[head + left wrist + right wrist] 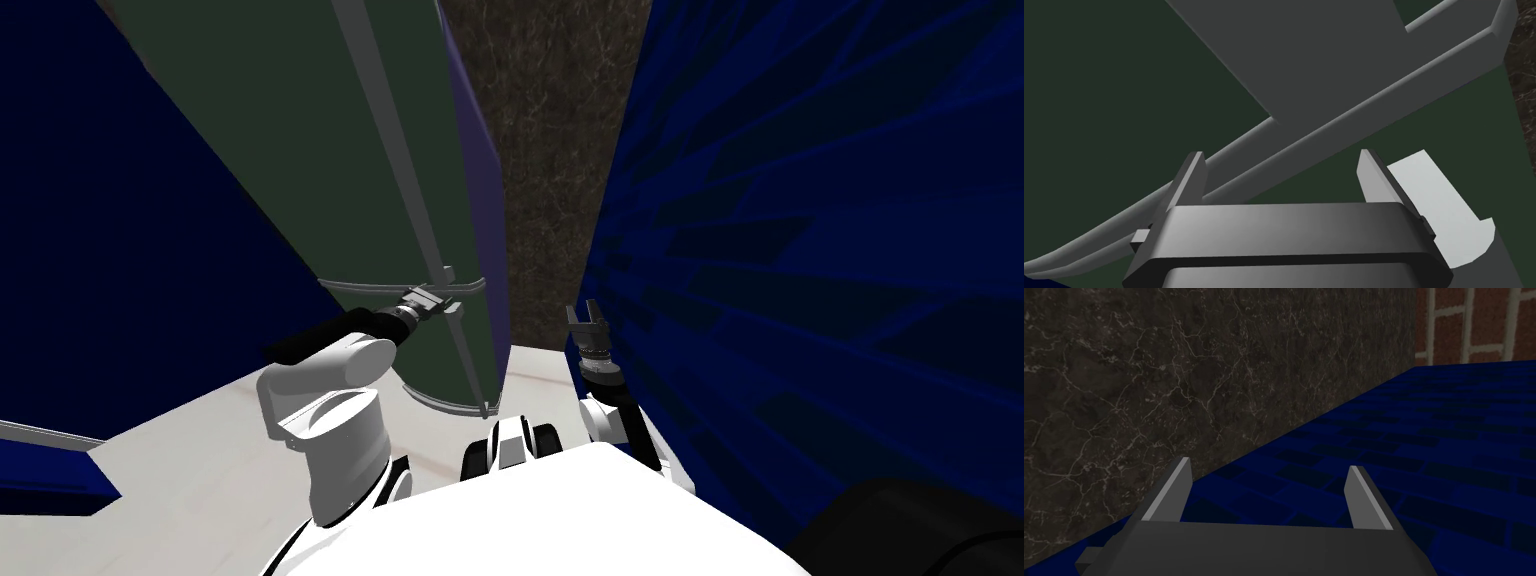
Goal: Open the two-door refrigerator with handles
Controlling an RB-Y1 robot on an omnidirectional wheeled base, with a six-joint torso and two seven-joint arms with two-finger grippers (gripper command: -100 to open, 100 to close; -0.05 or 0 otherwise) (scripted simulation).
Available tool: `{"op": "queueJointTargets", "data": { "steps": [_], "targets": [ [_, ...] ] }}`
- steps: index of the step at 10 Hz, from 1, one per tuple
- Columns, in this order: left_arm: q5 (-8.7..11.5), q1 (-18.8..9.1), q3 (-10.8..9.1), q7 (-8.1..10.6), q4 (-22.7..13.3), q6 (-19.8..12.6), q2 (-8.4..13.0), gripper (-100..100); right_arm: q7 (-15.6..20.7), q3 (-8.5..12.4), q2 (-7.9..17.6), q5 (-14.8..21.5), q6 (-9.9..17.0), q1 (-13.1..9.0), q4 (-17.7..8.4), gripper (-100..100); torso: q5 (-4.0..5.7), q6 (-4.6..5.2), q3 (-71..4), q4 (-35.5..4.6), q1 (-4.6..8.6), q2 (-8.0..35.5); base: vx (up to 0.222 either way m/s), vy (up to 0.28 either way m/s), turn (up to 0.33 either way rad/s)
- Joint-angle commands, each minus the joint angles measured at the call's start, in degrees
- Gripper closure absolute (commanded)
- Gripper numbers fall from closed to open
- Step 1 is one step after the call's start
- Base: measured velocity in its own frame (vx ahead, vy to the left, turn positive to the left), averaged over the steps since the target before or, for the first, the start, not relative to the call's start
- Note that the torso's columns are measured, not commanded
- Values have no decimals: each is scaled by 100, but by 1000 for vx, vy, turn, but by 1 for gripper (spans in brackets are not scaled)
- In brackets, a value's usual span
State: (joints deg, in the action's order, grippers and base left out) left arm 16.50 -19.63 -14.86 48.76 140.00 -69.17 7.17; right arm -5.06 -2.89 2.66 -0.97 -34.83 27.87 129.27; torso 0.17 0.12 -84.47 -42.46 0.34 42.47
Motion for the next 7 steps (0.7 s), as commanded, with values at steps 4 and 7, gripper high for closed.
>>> {"op": "queueJointTargets", "data": {
  "steps": [4,7],
  "targets": [
    [130,-381,-138,461,518,-857,90,-100,0,-1,0,0,0,-1,0,0,-11,-10,-4,12,-21,-8,-1,-72,72],
    [150,-457,-166,550,813,-1020,125,-100,0,0,1,0,0,-1,0,0,-22,-13,-14,19,-50,-24,3,-34,30]
  ]
}}
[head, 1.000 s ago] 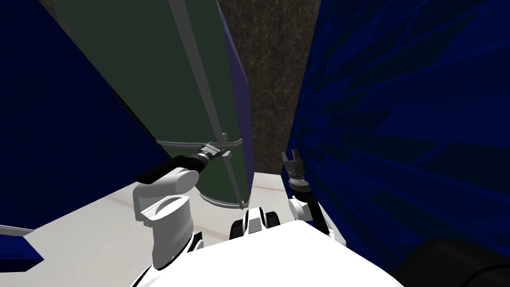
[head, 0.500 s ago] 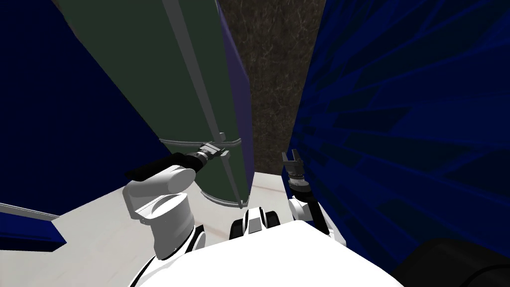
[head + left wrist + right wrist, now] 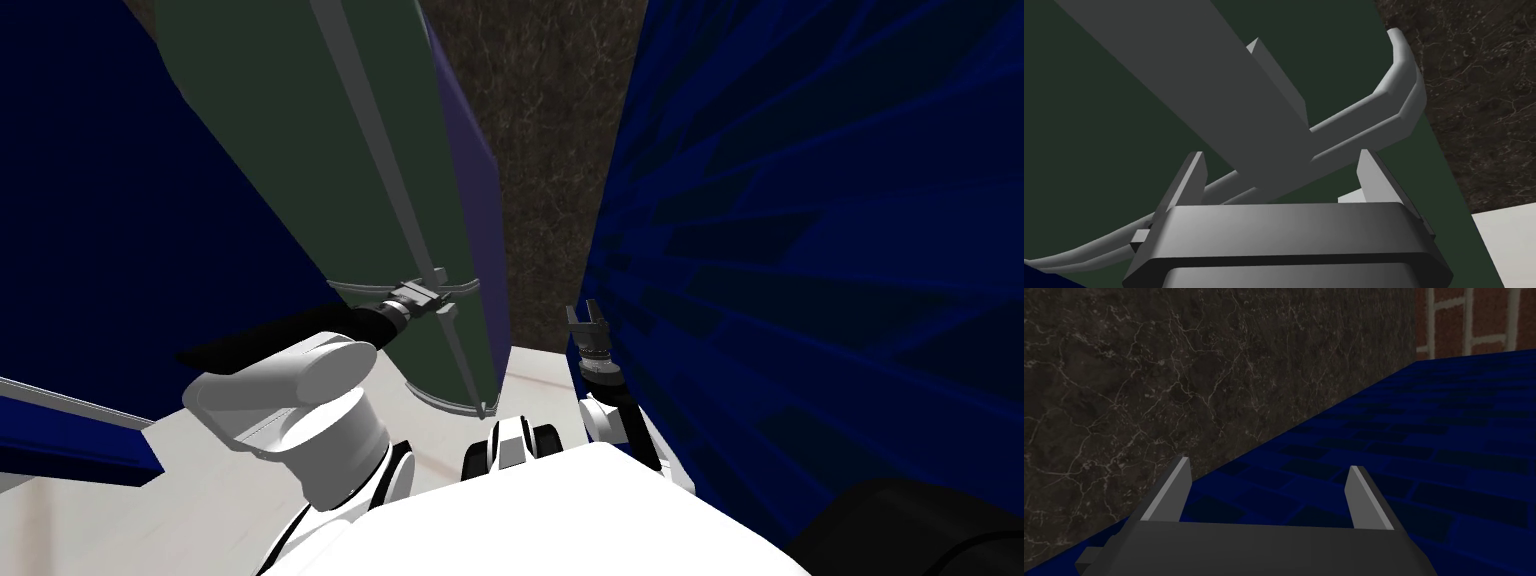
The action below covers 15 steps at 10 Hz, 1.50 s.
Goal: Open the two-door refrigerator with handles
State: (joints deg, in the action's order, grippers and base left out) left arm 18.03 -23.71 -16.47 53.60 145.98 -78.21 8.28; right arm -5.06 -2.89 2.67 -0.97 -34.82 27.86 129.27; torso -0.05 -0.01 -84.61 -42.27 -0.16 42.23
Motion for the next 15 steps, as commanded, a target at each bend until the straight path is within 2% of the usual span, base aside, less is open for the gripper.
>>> {"op": "queueJointTargets", "data": {
  "steps": [1,2,4,5,6,7,8,9,10,13,14,15],
  "targets": [
    [1,-63,-10,83,306,-147,22,-100,0,0,0,0,0,0,0,0,2,0,3,-1,6,3,1,-18,20],
    [26,-7,-19,48,236,-76,15,-100,0,0,0,0,0,0,0,0,4,1,4,-2,12,6,1,-6,2],
    [24,-138,-62,151,367,-328,85,-100,0,0,0,0,0,1,0,0,6,1,-7,3,17,-13,101,-11,-13],
    [20,-106,-49,127,358,-271,67,-100,0,0,0,0,0,1,0,0,6,1,-16,8,18,-26,62,-5,0],
    [26,-24,-25,65,262,-114,24,100,0,0,0,0,0,1,0,0,5,1,0,1,15,3,-64,4,26],
    [12,-77,-47,107,310,-210,49,100,0,1,1,0,0,0,0,0,5,8,31,-7,19,47,-31,17,31],
    [108,-113,3,107,299,-178,40,100,0,1,1,0,0,0,0,0,16,18,37,-5,49,43,-99,143,-41],
    [218,-147,76,115,298,-187,25,100,0,1,2,0,0,-2,0,0,13,11,43,-18,22,62,-174,300,-81],
    [218,-147,76,115,298,-187,25,100,0,3,3,0,1,-3,-1,0,-1,5,54,-25,-15,77,-160,258,-73],
    [548,-249,294,140,296,-213,-19,100,0,3,3,0,1,-3,-1,0,-1,-16,27,-41,-24,53,-211,286,-57],
    [548,-249,294,140,296,-213,-19,100,0,3,3,0,1,-3,-1,0,2,-15,18,-44,-18,39,-176,256,-42],
    [658,-283,366,148,295,-222,-34,100,0,2,2,0,1,-2,-1,0,4,-23,5,-44,-4,27,-215,243,-31]
  ]
}}
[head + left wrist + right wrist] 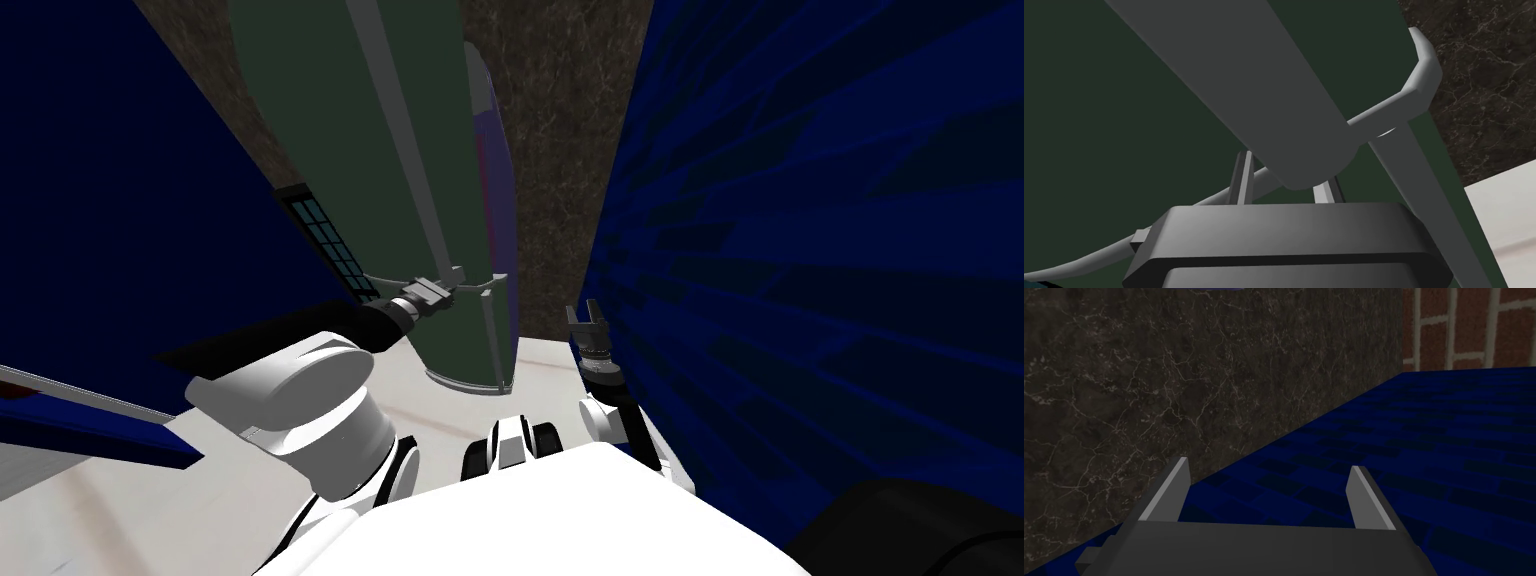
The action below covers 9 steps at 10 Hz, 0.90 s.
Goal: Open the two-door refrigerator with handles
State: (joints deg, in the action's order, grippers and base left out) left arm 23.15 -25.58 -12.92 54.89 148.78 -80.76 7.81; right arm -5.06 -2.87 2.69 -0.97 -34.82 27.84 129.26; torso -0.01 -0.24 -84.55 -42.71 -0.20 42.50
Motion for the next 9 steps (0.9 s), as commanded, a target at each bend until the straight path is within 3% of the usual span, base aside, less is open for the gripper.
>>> {"op": "queueJointTargets", "data": {
  "steps": [1,3,5,7,9],
  "targets": [
    [255,-131,84,26,15,24,-1,100,0,0,0,0,0,0,0,0,1,3,5,-4,-3,10,-214,302,-62],
    [365,-165,157,34,14,15,-16,100,0,1,1,0,0,0,0,0,-5,7,20,-14,-27,31,-206,302,-60],
    [585,-233,302,51,13,-2,-45,100,0,-1,-1,0,0,1,0,0,15,10,9,-17,38,20,-175,195,-27],
    [586,-150,292,24,-41,-17,-40,100,0,0,0,0,0,1,0,0,11,19,34,-12,26,44,-108,180,-36],
    [756,-182,389,-75,-27,-101,-216,100,0,-1,-1,0,-1,2,1,0,16,26,21,8,38,19,-87,227,-84]
  ]
}}
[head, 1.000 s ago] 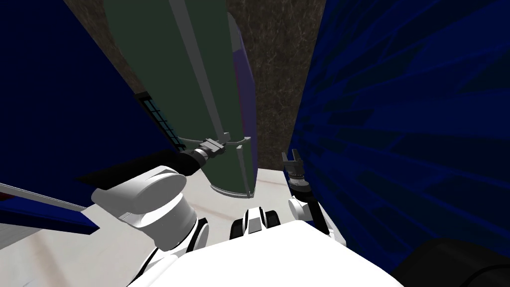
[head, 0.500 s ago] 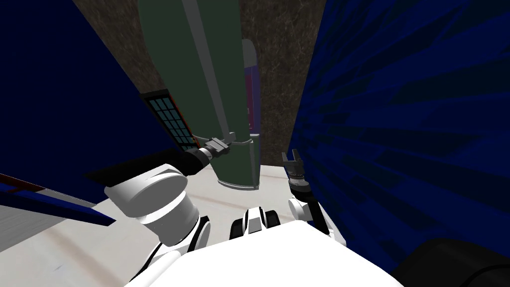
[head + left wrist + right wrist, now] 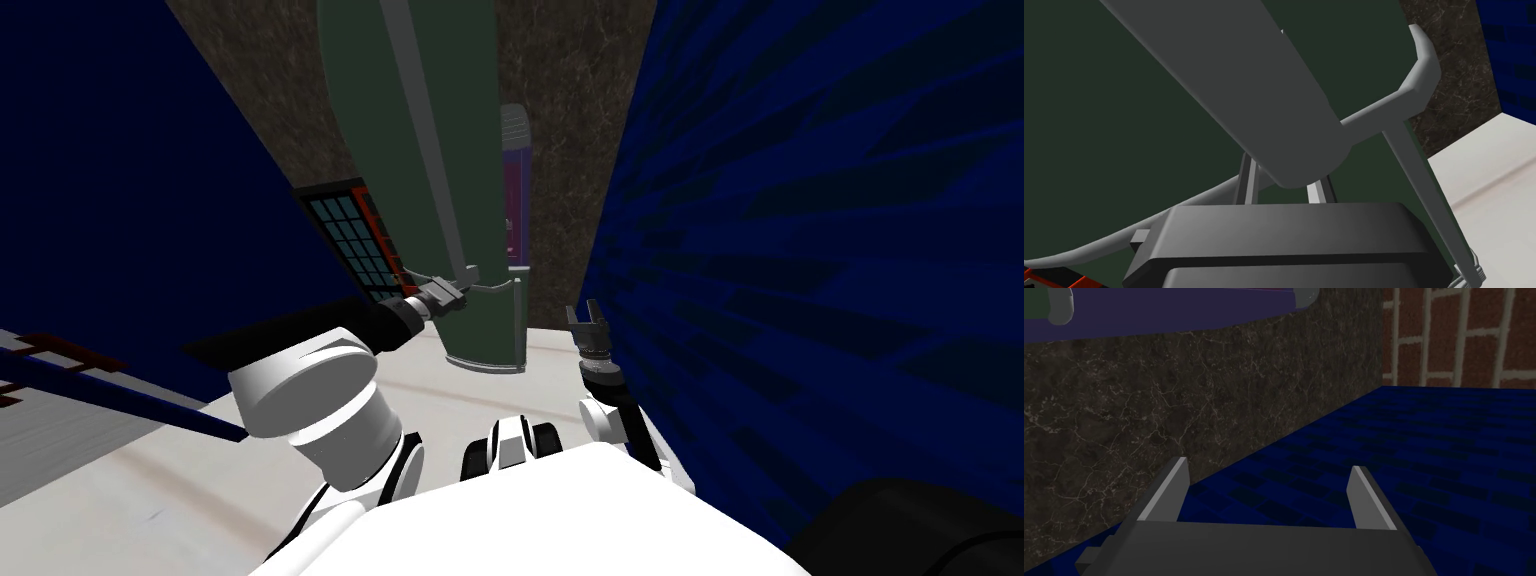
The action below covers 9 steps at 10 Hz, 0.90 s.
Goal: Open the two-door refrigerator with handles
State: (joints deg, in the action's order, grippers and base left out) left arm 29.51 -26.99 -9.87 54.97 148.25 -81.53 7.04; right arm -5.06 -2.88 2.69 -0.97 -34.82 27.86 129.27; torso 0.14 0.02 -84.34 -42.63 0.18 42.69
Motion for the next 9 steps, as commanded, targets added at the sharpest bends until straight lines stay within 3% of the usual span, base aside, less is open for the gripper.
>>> {"op": "queueJointTargets", "data": {
  "steps": [1,7,9],
  "targets": [
    [121,-40,85,-83,26,-24,-140,100,0,1,1,0,0,0,0,0,-13,2,17,3,-31,19,-89,264,-73],
    [440,-147,264,-268,93,-176,-495,100,0,2,2,0,0,-1,-1,0,-36,-22,-21,-8,-87,-10,-106,308,-73],
    [599,-201,353,-361,126,-252,-673,100,0,1,1,0,0,0,-1,0,-19,-16,-22,-14,-35,-13,-132,290,-65]
  ]
}}
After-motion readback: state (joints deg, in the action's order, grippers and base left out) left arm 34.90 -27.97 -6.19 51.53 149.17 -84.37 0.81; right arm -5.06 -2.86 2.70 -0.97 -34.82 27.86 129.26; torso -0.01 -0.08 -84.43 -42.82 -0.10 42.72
